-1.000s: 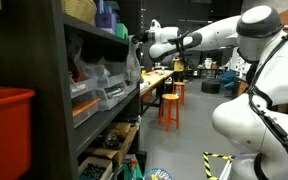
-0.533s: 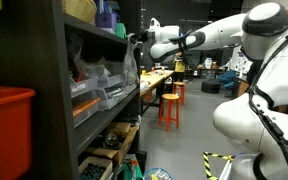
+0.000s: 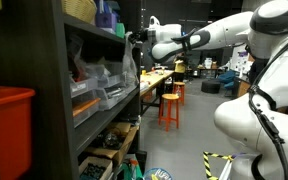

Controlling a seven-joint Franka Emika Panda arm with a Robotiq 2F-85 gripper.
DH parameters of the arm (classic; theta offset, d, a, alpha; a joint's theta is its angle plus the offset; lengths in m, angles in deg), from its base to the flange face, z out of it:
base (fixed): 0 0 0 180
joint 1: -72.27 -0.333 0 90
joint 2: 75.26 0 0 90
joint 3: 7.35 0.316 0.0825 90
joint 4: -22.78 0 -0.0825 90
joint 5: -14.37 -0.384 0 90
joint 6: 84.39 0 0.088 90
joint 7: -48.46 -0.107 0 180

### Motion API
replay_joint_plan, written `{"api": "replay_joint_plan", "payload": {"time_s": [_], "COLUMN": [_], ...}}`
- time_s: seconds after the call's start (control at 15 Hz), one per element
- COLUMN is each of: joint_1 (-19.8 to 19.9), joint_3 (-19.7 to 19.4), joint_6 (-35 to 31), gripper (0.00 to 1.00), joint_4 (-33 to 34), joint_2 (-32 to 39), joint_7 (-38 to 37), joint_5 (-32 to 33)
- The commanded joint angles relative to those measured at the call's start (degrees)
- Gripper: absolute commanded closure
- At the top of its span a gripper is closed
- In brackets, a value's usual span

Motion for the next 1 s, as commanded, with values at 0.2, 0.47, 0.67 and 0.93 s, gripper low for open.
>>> {"api": "replay_joint_plan", "payload": {"time_s": [0.2,0.47,0.67,0.93], "joint_1": [5.9,6.4,5.7,4.4], "joint_3": [5.8,6.6,5.9,4.5], "joint_6": [0.0,-0.1,-0.1,-0.1], "gripper": [0.99,0.99,0.99,0.99], "joint_4": [-6.5,-6.9,-5.8,-3.6], "joint_2": [2.0,2.8,2.4,1.2], "joint_7": [5.0,8.3,8.8,8.2], "joint_5": [2.9,2.1,1.1,-0.8]}}
